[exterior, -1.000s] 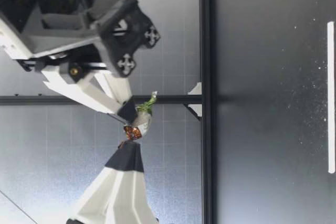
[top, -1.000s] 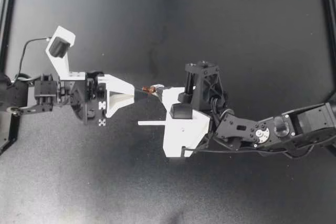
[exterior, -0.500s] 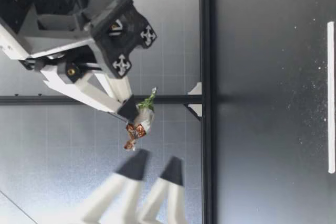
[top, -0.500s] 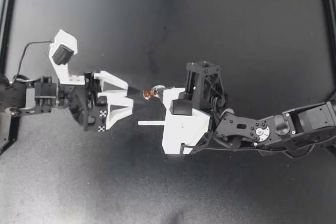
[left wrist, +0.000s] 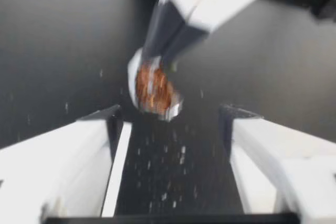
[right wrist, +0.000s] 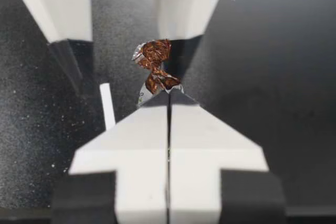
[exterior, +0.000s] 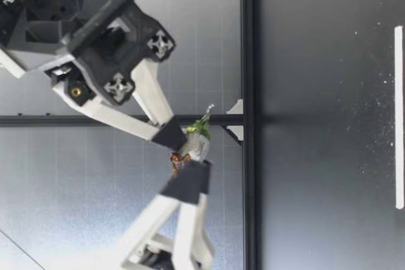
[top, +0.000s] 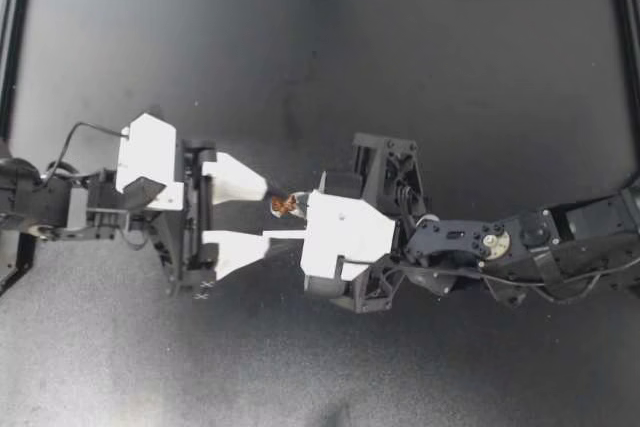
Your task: Pick up the candy and unwrap it.
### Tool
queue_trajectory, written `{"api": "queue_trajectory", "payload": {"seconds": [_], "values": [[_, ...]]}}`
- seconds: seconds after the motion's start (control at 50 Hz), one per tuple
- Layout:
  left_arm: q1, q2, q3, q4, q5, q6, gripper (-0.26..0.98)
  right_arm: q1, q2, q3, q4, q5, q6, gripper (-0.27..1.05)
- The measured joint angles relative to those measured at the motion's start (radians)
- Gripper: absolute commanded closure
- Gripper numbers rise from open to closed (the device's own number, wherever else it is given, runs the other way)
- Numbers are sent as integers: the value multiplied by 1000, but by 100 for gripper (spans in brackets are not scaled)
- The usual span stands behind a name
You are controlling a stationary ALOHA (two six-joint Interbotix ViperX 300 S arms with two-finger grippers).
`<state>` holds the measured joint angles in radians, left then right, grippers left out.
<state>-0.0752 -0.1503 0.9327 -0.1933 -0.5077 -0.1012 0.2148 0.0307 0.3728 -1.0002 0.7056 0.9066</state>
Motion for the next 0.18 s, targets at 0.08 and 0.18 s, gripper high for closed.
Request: {"api": "queue_trajectory", "payload": {"seconds": [0.08,0.18], "values": [[0,5,-6,-6,-11,-2,8,0,0,-2,6,0,0,100],[0,14,-8,-32,-34,5,9,0,0,-3,12,-5,0,100]]}}
